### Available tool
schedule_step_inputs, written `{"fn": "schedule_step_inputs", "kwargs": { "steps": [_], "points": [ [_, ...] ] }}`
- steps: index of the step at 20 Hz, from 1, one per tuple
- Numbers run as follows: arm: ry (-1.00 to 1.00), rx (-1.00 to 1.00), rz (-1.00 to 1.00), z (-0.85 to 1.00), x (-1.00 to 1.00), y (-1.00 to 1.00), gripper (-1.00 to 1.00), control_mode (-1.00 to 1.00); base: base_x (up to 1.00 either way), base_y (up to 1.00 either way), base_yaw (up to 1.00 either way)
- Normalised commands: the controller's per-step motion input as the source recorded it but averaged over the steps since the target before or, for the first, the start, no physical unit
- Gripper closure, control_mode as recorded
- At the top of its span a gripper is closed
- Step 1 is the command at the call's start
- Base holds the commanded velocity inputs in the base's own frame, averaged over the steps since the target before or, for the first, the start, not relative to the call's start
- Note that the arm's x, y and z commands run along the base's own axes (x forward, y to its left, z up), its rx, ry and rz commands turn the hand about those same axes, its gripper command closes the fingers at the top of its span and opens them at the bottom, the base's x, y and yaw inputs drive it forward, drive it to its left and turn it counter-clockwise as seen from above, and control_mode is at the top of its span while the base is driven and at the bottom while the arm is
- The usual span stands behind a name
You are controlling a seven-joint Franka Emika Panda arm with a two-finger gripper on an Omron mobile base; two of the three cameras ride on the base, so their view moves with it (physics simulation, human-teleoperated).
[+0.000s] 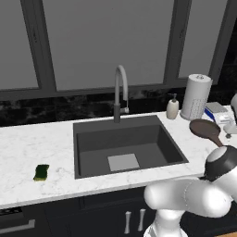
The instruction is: Pick the pan and sponge and place them into the sink. Then turn on the water.
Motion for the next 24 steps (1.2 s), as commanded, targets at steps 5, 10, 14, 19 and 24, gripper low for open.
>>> {"fn": "schedule_step_inputs", "kwargs": {
  "steps": [5, 10, 14, 19, 24],
  "points": [
    [0.07, -0.03, 0.00, -0.54, 0.05, -0.13, -1.00, -1.00, 0.00, 0.00, 0.00],
    [0.09, -0.12, 0.08, -0.54, 0.27, 0.00, -1.00, -1.00, 0.00, 0.00, 0.00],
    [0.02, -0.05, 0.16, -0.48, 0.29, -0.03, -1.00, -1.00, 0.00, 0.00, 0.00],
    [0.00, 0.00, 0.15, -0.37, 0.23, -0.22, -1.00, -1.00, 0.00, 0.00, 0.00],
    [0.00, 0.00, 0.13, -0.09, 0.35, -0.20, -1.00, -1.00, 0.00, 0.00, 0.00]
  ]
}}
